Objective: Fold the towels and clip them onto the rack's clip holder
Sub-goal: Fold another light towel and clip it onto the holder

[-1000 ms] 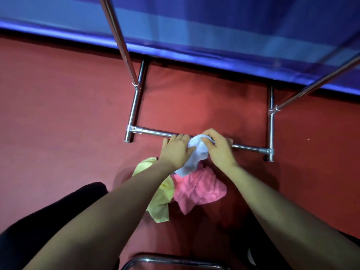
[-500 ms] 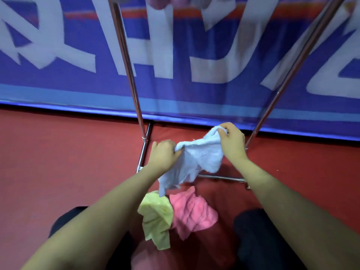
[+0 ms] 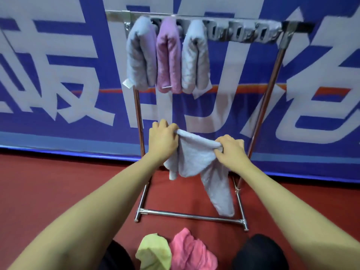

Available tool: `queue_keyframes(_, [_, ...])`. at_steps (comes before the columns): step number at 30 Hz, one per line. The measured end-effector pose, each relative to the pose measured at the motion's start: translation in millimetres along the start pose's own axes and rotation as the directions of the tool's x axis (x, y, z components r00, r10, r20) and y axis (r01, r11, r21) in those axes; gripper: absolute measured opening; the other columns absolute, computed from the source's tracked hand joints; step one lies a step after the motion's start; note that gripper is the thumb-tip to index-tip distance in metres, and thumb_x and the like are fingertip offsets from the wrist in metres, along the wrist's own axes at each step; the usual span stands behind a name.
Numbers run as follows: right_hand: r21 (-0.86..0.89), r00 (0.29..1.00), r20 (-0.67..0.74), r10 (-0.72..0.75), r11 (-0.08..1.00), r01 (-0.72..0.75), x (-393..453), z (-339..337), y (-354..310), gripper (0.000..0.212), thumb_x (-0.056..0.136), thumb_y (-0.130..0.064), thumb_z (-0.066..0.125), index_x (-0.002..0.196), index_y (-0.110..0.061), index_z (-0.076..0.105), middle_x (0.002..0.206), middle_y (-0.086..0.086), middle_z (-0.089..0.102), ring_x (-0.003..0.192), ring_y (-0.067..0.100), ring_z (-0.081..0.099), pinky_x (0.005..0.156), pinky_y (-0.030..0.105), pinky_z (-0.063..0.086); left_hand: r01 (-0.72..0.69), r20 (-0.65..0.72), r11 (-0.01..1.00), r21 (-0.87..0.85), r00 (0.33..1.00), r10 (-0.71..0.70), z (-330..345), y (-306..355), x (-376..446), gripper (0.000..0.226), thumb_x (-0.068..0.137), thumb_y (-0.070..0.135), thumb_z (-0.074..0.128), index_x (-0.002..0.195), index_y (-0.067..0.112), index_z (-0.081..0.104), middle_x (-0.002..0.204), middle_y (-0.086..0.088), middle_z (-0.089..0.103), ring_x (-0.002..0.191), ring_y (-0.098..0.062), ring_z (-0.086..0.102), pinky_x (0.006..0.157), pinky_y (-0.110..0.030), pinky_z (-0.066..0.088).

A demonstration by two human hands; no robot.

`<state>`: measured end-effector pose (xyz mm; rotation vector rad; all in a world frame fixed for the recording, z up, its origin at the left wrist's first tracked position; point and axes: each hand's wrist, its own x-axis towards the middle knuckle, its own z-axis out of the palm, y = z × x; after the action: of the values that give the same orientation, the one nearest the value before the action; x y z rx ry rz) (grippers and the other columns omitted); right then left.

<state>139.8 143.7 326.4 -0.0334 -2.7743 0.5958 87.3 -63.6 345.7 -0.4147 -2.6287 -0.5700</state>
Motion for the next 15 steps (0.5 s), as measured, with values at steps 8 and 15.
queue_keyframes(8, [0.258,0.995,-0.103,0.007,0.966,0.02,14.4,-26.1,-27.9,0.033,0.094,-0.035,0.048,0.065,-0.018,0.052,0.055,-0.007,0.045,0.074,0.022,0.046,0.075,0.027,0.026,0.201,0.146,0.91,-0.363,0.977,-0.158,-26.8,11.9,12.6,0.035,0.09,0.013,0.042,0.122,0.016,0.056,0.116,-0.01,0.065,0.109,-0.033,0.057,0.088,-0.04,0.047])
queue_keyframes(15, [0.45,0.987,-0.155,0.043,0.892,0.032,25.2,-38.4,-60.1,0.037,0.091,-0.031,0.055,0.065,-0.004,0.055,0.053,-0.004,0.044,0.056,0.01,0.04,0.074,0.039,0.038,0.07,0.151,0.96,-0.272,0.988,-0.029,-17.8,27.2,-6.1,0.026,0.089,0.028,0.051,0.111,0.015,0.054,0.116,-0.002,0.054,0.11,-0.025,0.045,0.087,-0.034,0.028])
